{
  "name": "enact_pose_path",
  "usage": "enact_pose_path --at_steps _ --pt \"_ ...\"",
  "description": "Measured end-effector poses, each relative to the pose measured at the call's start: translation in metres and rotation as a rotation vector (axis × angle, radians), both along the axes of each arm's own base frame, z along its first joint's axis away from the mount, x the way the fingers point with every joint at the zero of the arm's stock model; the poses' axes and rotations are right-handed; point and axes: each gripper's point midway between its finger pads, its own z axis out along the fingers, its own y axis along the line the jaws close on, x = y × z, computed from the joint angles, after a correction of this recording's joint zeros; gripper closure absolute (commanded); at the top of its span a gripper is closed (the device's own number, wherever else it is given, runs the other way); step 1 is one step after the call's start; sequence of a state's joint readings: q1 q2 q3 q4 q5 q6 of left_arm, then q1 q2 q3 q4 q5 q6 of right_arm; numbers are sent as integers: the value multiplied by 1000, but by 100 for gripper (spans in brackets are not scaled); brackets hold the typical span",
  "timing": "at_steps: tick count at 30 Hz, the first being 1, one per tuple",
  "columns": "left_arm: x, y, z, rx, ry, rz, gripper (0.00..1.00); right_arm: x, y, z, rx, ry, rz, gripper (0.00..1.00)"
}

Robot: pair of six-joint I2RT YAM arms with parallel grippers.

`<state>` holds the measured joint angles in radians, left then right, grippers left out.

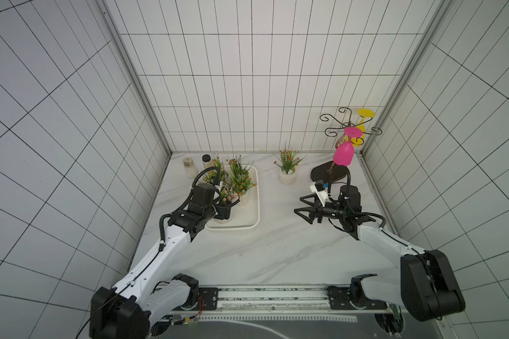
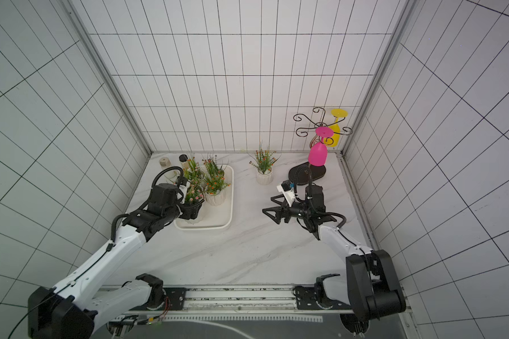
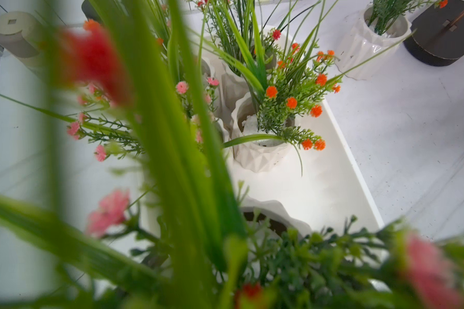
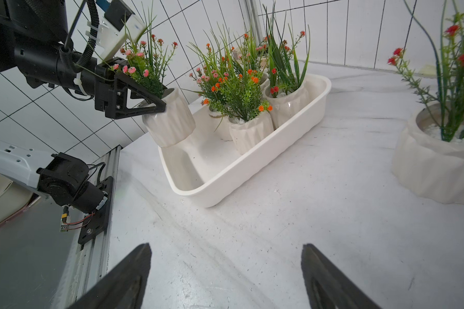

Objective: Put the potted gypsophila into the storage box
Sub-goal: Place the baby's breath potted plant at the storage box.

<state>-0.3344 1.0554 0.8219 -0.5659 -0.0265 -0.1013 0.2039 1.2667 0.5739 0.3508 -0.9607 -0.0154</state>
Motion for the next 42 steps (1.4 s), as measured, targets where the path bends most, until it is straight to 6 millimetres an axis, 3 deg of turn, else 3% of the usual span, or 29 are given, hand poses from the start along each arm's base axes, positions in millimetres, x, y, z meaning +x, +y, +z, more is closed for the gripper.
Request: enact_pose_path --at_steps 19,42 --pt "8 13 -9 0 7 110 56 -1 2 0 -2 -5 7 12" --pt "24 12 -42 -30 50 180 59 -2 2 -2 -10 -12 11 12"
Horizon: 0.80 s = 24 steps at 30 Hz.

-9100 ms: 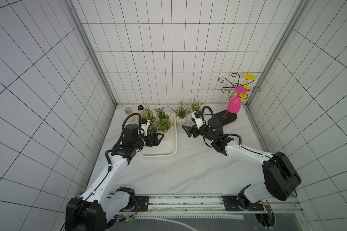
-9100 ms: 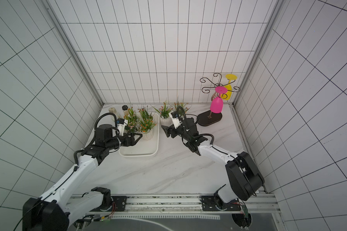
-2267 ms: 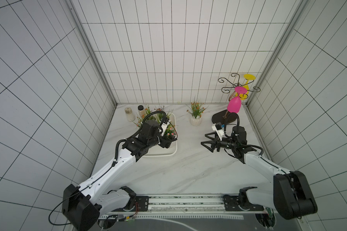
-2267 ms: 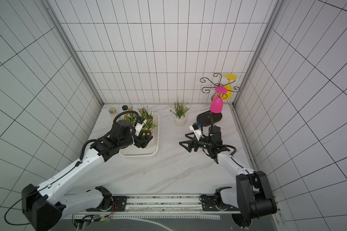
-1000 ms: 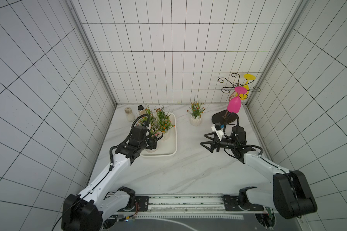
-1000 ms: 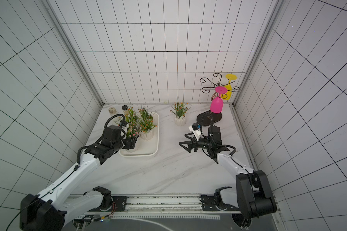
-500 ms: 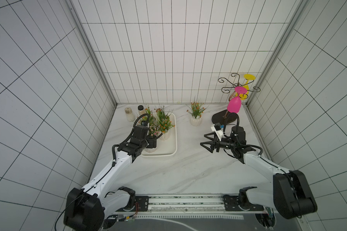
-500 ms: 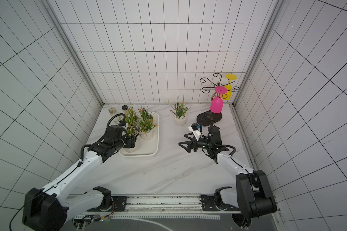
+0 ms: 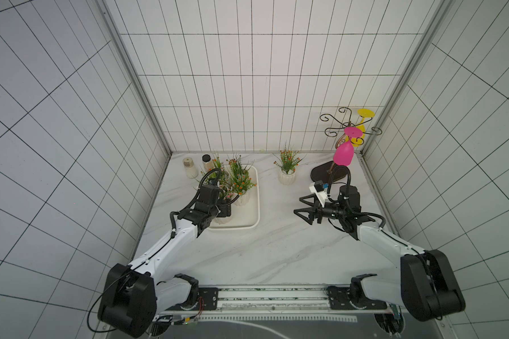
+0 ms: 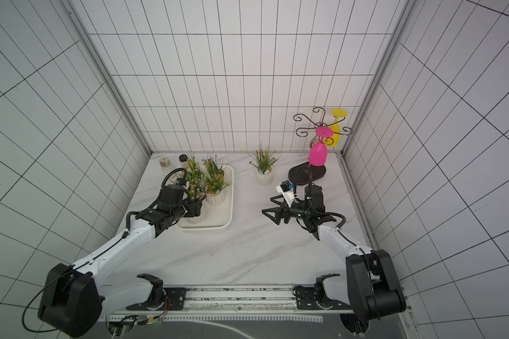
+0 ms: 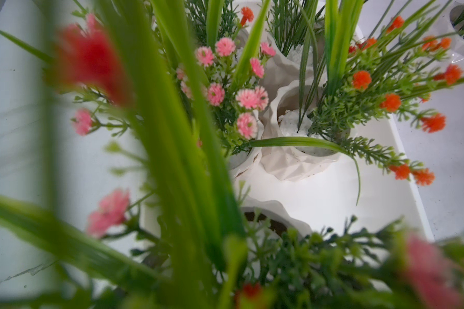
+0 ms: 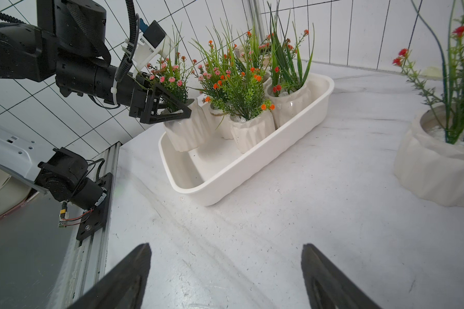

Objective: Put the potted gypsophila into the storage box
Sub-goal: Place the baby's breath potted plant at the storage box.

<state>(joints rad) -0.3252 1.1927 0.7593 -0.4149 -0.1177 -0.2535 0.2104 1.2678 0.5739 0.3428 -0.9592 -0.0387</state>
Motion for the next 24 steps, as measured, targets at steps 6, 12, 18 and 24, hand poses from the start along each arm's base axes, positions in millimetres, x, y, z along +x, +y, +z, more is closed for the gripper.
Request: enact_pose_path --at_steps 6,12,18,24 --pt "3 -1 -11 3 8 4 59 0 0 0 0 0 0 12" --pt "4 -1 -22 8 29 5 59 0 0 -1 -2 -1 1 12" --pt "5 -1 -27 11 30 8 58 0 0 -4 -5 10 1 12" --pt "5 -1 -39 21 59 7 55 0 0 -5 -7 11 2 11"
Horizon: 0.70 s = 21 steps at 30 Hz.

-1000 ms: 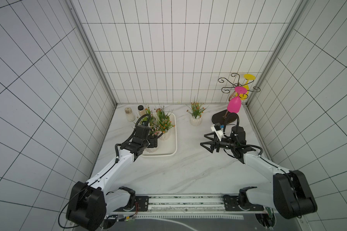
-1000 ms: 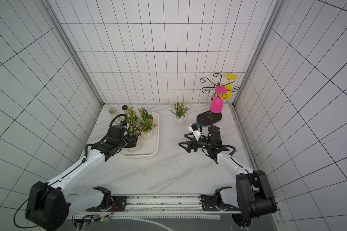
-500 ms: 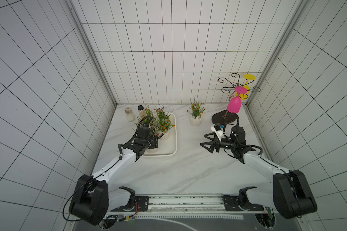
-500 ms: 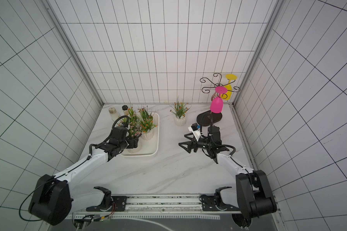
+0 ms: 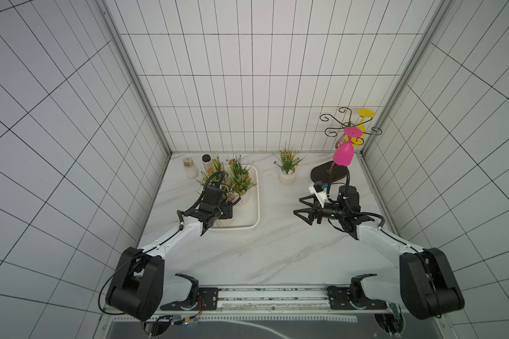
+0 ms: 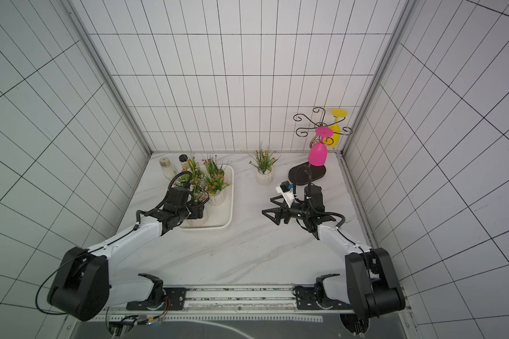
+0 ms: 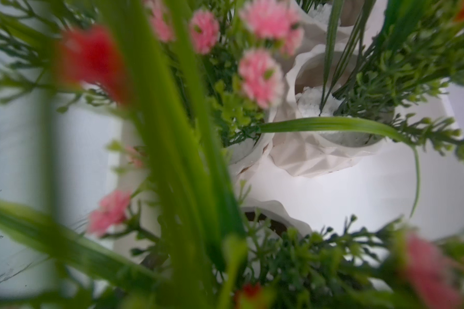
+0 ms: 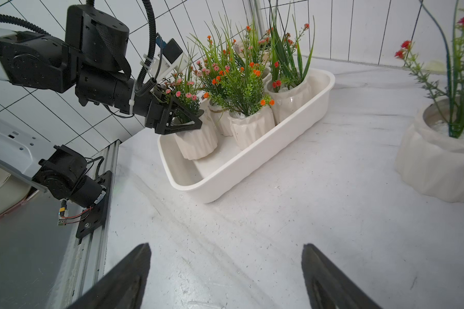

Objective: Put the potted gypsophila into the storage box
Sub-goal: Place the baby's breath potted plant at the storage box.

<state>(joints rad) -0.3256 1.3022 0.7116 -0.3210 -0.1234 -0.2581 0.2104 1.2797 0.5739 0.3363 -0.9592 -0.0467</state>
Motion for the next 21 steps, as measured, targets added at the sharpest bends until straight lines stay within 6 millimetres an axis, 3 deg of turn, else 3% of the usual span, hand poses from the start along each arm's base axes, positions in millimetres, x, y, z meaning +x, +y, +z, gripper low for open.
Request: enact_pose_path --at_steps 10,21 --pt "5 -1 -4 -1 -7 0 51 0 0 -1 -1 2 0 11" --pt "7 -5 -6 6 -10 -6 35 0 0 -3 -3 9 1 11"
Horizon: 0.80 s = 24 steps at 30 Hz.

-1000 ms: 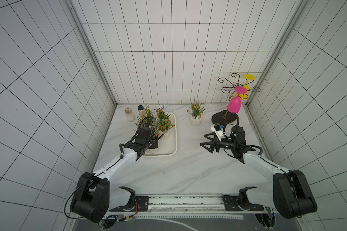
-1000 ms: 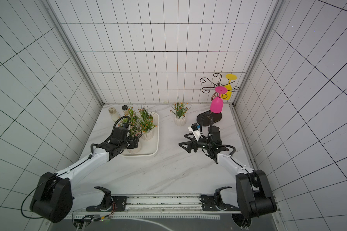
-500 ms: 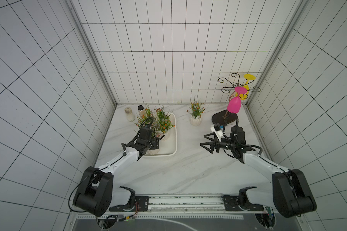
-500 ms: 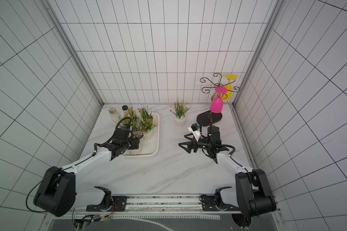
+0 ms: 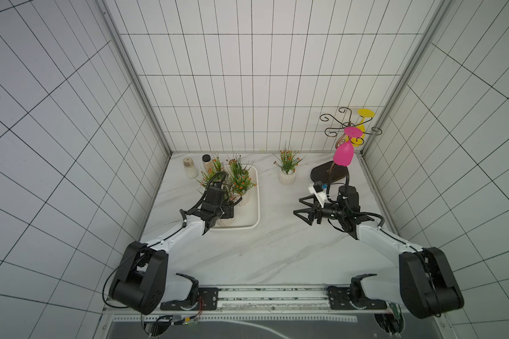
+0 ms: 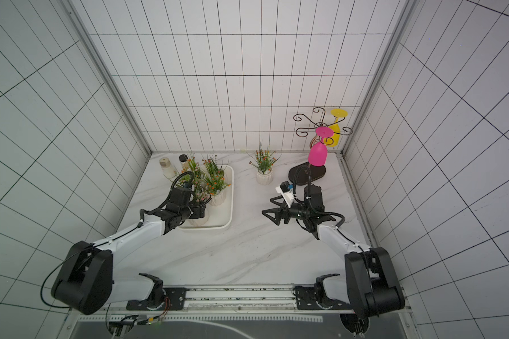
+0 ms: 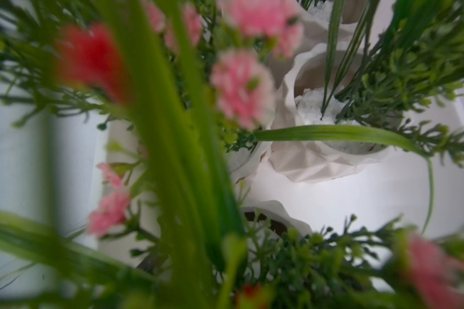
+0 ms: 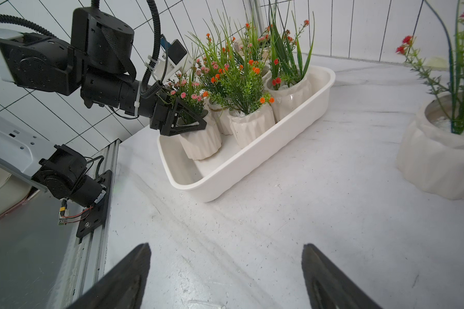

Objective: Put the potted gypsophila into the storage box
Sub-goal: Place the baby's breath potted plant at the storage box.

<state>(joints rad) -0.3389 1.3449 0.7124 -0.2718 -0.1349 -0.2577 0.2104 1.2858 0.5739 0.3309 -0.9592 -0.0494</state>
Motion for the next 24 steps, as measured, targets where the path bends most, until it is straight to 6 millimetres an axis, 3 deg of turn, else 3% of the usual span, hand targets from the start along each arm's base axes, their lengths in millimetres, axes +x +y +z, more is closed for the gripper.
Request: enact_pose_path --at_steps 14,24 --pt "-1 -2 -7 9 65 2 6 0 -1 -2 -4 6 -2 8" --pt "-14 -5 -15 -1 132 -12 3 0 -1 -2 -5 5 -1 6"
